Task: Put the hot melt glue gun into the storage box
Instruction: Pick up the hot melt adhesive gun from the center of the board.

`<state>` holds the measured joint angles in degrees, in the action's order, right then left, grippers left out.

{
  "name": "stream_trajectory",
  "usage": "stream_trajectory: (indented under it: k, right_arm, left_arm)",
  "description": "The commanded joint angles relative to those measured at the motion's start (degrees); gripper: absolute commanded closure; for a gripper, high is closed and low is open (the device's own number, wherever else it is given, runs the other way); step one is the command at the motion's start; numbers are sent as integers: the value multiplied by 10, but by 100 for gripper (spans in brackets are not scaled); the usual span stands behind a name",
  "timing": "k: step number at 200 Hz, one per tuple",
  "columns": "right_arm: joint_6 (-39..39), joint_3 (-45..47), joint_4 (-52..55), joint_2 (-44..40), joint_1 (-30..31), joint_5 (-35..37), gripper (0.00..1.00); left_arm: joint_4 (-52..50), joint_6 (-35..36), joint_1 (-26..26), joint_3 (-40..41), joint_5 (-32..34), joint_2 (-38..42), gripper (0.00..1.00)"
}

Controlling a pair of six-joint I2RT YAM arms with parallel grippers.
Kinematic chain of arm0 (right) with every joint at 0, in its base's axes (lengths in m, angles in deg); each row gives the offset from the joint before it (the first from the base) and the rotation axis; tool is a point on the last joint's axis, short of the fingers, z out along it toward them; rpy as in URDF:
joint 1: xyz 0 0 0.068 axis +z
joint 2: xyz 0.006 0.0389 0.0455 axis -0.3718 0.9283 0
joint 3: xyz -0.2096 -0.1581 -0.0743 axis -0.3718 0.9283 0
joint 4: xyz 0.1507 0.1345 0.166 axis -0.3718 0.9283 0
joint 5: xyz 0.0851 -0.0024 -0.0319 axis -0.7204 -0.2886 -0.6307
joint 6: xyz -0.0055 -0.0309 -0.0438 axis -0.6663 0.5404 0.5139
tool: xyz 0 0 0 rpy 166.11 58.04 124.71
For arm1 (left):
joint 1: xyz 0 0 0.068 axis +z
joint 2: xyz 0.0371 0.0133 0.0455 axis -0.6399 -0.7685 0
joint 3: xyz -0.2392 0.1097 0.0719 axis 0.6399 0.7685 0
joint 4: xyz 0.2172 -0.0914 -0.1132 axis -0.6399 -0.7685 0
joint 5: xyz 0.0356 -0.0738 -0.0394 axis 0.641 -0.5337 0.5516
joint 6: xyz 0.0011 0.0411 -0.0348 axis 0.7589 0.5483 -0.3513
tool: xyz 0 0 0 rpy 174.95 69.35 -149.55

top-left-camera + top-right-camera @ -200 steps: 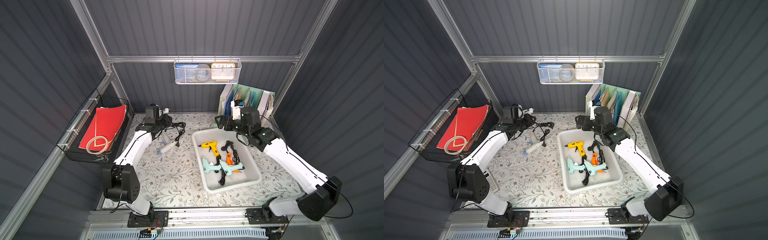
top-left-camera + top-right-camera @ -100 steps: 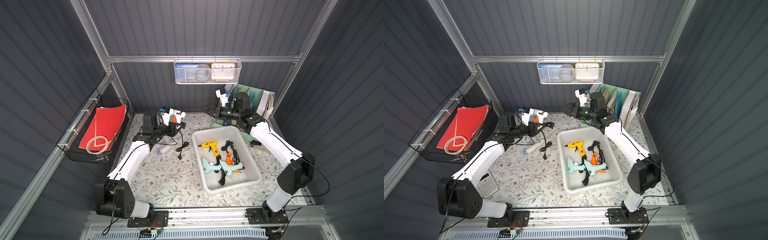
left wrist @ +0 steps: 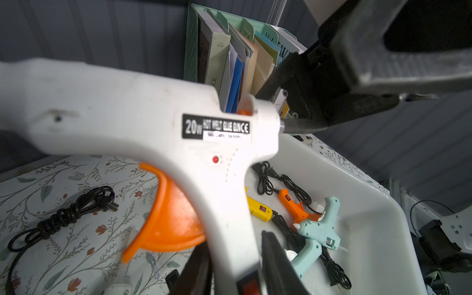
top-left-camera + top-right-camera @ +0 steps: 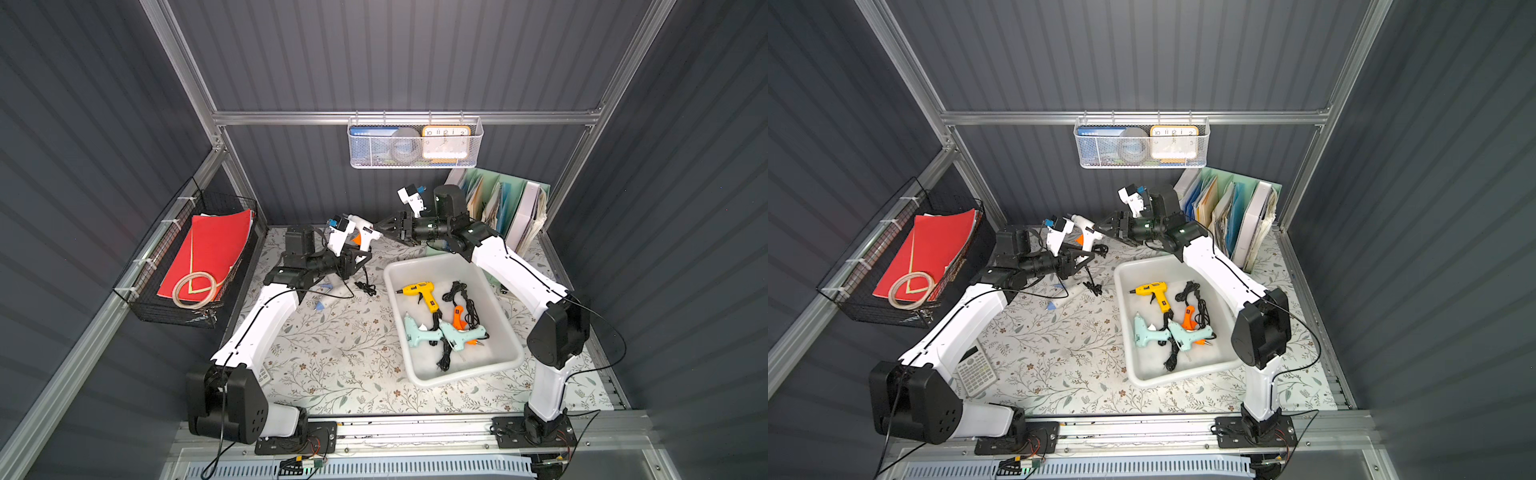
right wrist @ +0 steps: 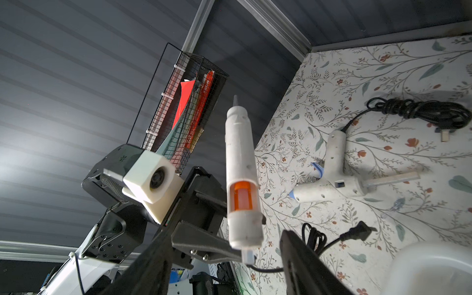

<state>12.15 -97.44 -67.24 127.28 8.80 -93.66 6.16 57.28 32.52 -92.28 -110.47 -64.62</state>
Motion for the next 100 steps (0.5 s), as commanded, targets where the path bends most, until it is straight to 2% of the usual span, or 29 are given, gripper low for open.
stream_trajectory:
  k: [1,79,91,100]
  right_arm:
    - [8,-32,13,23,7,0,33]
    - [11,-68,22,65,33,-6,52]
    - [11,-68,22,66,34,-5,60]
    - [11,-67,22,65,35,-4,71]
  left_arm:
    - [-12,26,-2,-18,-38,17,100]
    - [-48,42,-2,-28,-38,20,100]
    - [-49,42,-2,-28,-39,21,100]
    - [-50,42,-2,-28,-36,22,100]
